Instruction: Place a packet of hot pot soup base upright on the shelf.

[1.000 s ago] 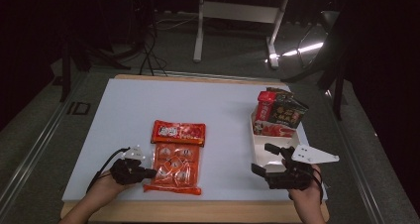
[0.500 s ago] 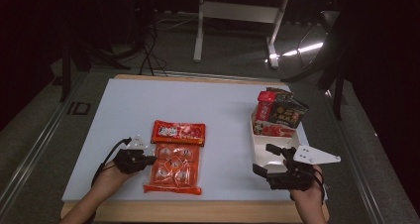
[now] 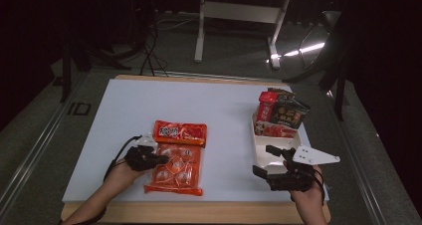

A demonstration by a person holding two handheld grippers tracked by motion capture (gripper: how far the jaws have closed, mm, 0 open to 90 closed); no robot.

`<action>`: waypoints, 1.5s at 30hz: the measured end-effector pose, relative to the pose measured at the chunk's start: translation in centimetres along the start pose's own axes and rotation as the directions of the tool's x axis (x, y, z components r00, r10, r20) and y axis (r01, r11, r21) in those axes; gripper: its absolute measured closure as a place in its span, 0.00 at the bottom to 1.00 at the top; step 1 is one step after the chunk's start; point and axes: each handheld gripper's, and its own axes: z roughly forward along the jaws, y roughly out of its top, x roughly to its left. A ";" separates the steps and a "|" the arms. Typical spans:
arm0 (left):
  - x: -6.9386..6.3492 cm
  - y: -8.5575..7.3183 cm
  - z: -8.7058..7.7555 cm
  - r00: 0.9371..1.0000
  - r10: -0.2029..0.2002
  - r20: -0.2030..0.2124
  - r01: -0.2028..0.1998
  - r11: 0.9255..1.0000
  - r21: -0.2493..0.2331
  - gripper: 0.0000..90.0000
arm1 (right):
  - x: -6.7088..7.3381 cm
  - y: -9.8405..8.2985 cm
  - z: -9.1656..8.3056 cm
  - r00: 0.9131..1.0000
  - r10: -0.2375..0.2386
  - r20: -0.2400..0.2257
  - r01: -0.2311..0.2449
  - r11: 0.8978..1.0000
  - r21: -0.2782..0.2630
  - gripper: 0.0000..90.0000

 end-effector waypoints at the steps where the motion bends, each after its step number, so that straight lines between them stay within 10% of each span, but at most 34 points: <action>1: -0.3 0.5 0.2 1.000 0.013 0.000 -0.013 1.000 0.011 1.00 | 0.0 0.0 0.0 1.000 0.000 0.001 0.000 1.000 0.000 0.16; 10: 1.9 0.0 -1.0 0.996 -0.036 -0.082 0.037 0.999 0.011 1.00 | -0.3 -0.3 -0.5 1.000 0.009 0.003 -0.009 1.000 -0.006 0.16; 27: 3.1 -1.4 -1.3 0.992 -0.083 -0.098 0.086 0.996 0.025 1.00 | 0.0 -0.2 -0.1 1.000 0.004 -0.008 -0.004 1.000 0.006 0.17; 45: 1.1 1.9 2.1 0.996 0.007 -0.084 -0.003 0.999 0.049 1.00 | 0.0 -0.3 0.0 1.000 0.010 -0.017 -0.010 1.000 0.011 0.17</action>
